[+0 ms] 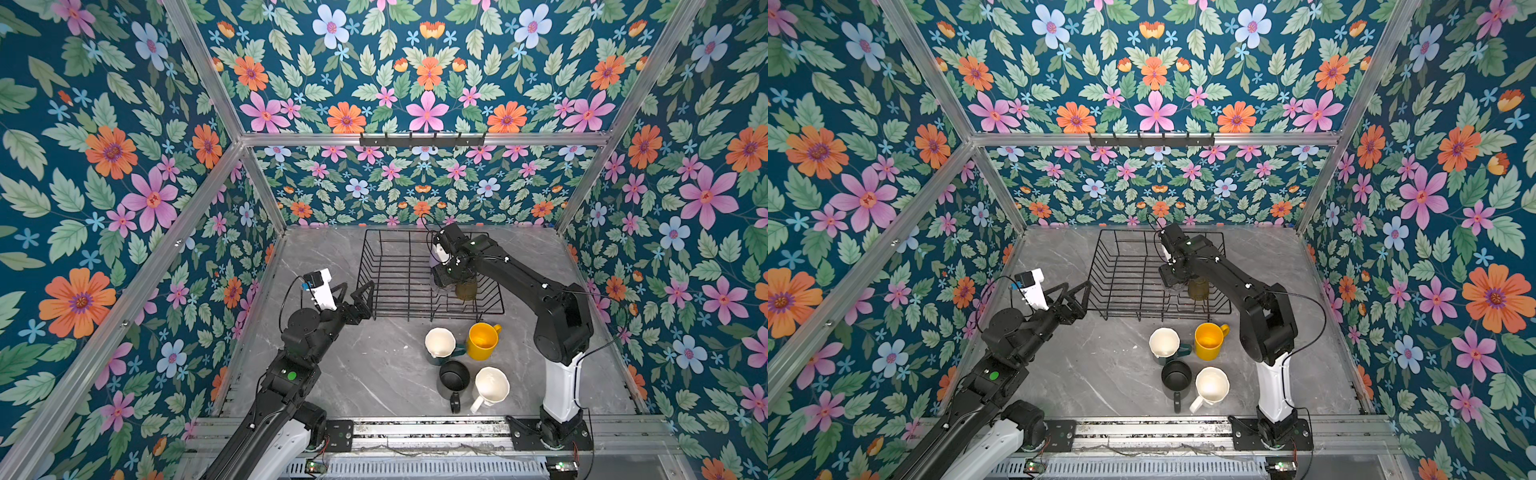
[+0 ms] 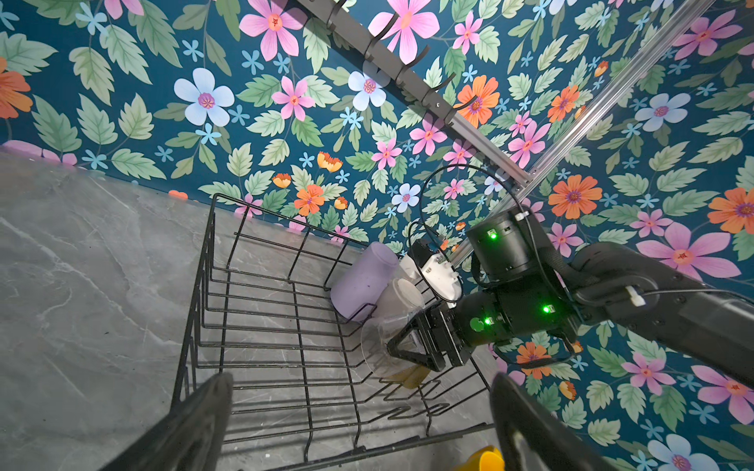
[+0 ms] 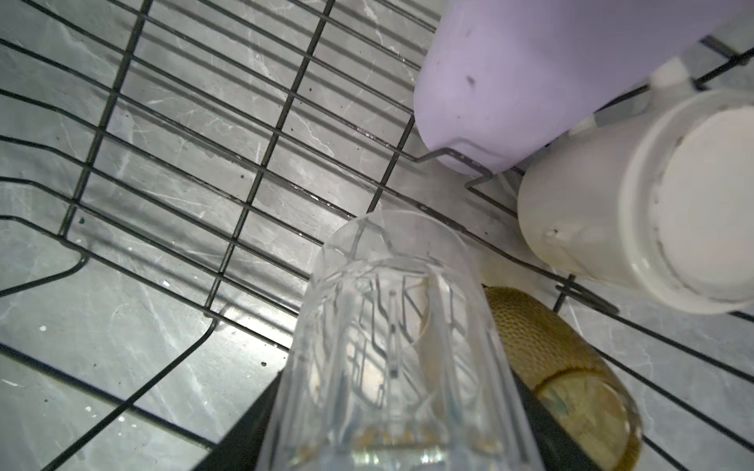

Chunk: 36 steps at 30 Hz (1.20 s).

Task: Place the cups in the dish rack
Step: 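Lower the clear glass upside down beside the olive glass with the right gripper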

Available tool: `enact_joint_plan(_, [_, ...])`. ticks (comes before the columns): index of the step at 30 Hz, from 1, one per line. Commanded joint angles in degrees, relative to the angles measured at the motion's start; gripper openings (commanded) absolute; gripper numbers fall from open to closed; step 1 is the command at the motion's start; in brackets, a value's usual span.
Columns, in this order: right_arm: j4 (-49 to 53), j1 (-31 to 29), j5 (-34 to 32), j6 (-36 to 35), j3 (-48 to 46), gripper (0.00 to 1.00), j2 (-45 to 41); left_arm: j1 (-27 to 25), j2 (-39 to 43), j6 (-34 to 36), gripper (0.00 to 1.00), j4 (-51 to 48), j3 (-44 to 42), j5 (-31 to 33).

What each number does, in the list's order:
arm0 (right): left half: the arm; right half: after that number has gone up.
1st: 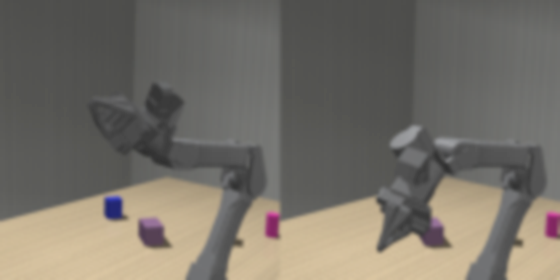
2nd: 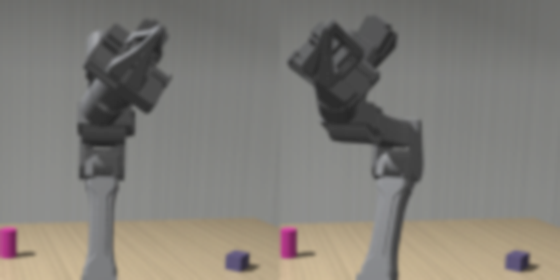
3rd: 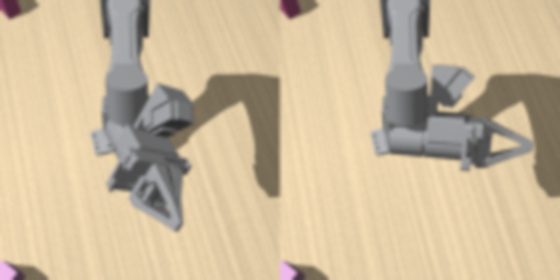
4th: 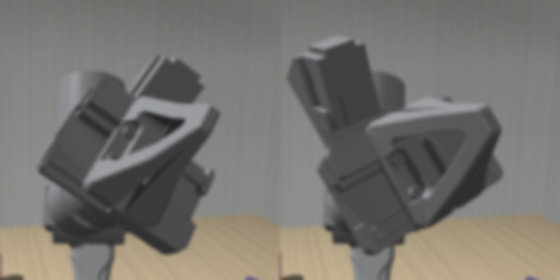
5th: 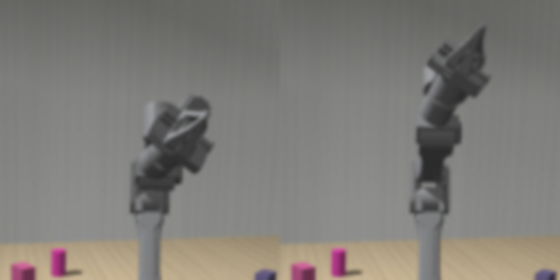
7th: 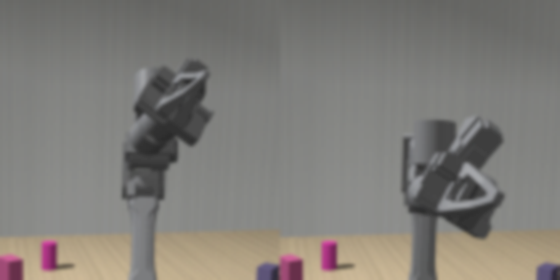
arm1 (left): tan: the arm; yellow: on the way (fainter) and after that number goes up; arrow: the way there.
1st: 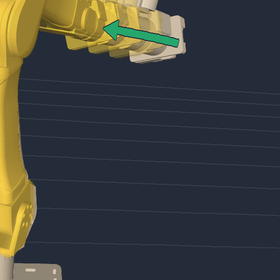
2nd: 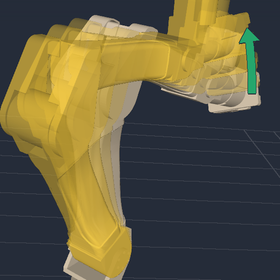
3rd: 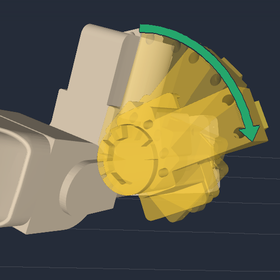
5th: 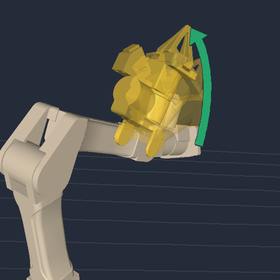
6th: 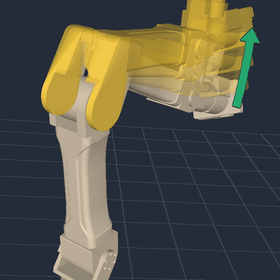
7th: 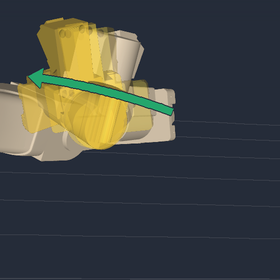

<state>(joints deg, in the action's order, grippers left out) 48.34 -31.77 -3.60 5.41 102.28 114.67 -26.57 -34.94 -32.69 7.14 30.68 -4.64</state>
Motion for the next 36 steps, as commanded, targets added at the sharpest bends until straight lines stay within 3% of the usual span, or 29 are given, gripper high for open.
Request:
enact_joint_plan(1, [-0.7, -0.1, -0.7, -0.6, 0.8, 0.0, 1.2, 0.1, 0.2, 1.0, 1.0, 0.0, 0.4, 0.4])
enact_joint_plan(9, [-0.2, -0.1, 0.0, -0.5, 1.8, 0.01, 3.7, 0.0, 0.8, 0.9, 1.0, -0.9, 0.4, 1.1])
enact_joint_plan(16, [0.4, -0.1, 0.5, -0.4, 2.0, 0.38, 4.9, 0.1, 1.0, 1.0, 1.0, -1.4, 0.3, 1.3])
enact_joint_plan(19, [0.5, -0.1, 1.1, -0.4, 1.9, 0.49, 4.7, 0.1, 1.2, 1.0, 1.0, -1.7, 0.3, 1.5])
enact_joint_plan(28, [0.8, -0.1, 2.6, -0.5, 1.8, 0.67, 4.1, 0.1, 2.0, 1.0, 1.0, -2.6, 0.1, 2.0])
enact_joint_plan(36, [0.9, -0.2, 2.4, -0.5, 1.7, 0.74, 3.1, 0.1, 2.3, 1.0, 1.0, -2.7, 0.0, 2.1])
